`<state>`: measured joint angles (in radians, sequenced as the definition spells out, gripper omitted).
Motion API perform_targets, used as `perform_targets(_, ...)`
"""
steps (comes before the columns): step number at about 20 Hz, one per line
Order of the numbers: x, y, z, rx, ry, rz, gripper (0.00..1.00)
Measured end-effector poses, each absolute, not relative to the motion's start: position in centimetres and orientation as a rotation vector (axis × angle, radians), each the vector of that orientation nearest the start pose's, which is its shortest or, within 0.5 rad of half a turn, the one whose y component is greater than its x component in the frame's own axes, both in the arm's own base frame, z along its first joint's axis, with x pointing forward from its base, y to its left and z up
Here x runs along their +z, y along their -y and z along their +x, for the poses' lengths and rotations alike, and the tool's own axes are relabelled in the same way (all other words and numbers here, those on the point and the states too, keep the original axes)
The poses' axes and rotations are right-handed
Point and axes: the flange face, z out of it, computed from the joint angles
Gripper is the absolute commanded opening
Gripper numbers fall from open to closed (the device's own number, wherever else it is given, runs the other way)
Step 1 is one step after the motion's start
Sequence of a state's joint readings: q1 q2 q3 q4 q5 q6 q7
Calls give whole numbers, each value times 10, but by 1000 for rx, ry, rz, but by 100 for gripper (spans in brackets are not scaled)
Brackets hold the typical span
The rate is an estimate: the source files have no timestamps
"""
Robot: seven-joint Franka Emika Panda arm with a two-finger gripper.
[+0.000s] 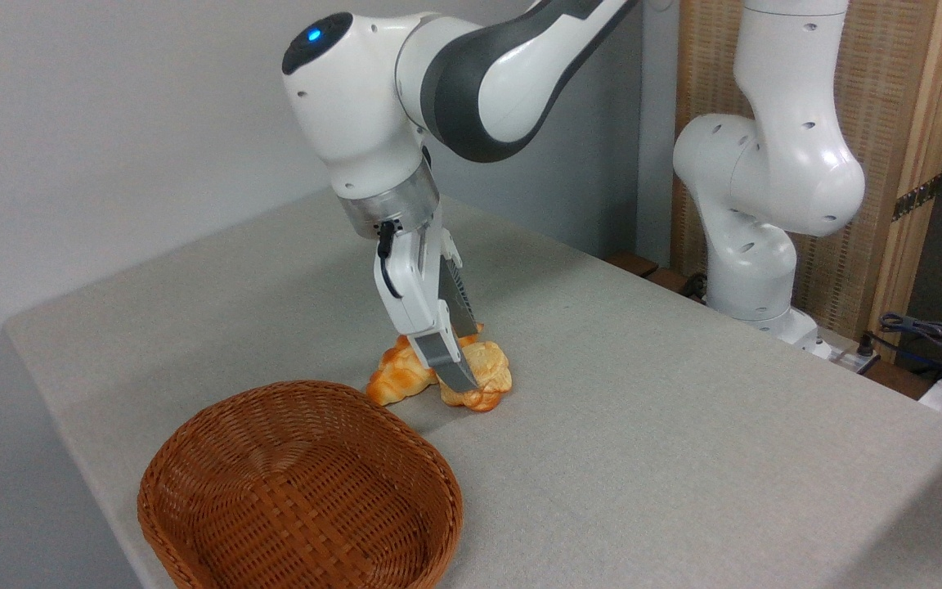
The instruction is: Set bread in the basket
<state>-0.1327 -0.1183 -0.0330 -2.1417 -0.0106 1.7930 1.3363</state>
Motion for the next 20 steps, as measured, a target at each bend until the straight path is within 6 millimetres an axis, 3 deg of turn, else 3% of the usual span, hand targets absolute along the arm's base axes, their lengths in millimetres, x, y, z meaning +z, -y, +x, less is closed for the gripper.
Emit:
perform_targets(16, 417, 85, 478, 387, -2242, -2373, 97)
perform_targets(17, 416, 85, 478, 388, -2243, -2372, 92)
perform_targets(19, 415, 86, 477, 393, -2246, -2371, 57)
perform_targets(20, 414, 87, 477, 396, -2248, -2369, 46)
